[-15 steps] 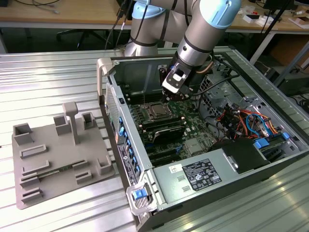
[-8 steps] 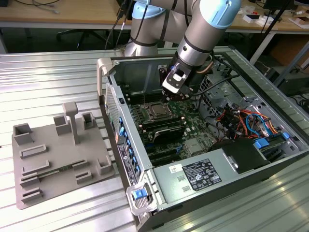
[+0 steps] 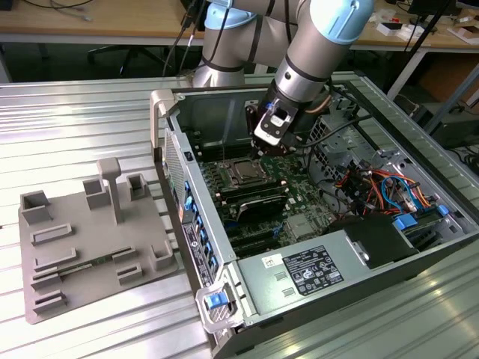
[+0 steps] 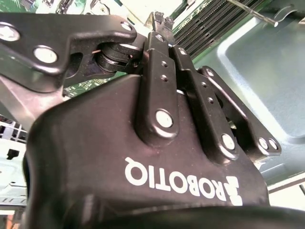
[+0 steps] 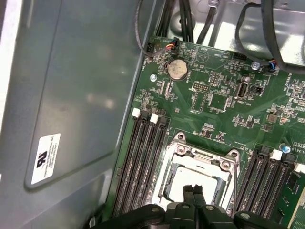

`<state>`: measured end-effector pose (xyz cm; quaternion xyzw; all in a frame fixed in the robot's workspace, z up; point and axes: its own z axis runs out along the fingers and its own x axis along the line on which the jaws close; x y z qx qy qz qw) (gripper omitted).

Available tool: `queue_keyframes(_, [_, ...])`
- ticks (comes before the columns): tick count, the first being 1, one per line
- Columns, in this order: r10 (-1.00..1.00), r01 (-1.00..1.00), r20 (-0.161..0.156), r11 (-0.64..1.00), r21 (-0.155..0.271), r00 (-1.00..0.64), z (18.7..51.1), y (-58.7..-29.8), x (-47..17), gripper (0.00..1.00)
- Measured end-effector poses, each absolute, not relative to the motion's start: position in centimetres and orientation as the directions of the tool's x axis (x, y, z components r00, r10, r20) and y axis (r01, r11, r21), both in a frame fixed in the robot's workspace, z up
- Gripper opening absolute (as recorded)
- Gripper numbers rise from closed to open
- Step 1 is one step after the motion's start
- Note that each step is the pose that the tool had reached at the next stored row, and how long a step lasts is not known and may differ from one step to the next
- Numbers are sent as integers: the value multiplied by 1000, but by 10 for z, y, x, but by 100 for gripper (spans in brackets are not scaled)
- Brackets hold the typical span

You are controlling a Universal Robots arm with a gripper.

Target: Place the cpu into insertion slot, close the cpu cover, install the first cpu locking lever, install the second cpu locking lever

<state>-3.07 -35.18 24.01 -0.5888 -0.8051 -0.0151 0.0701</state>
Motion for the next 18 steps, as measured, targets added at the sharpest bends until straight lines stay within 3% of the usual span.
queue_keyframes(18, [890,893,131,446,-58,-436,240,-352,-31,11])
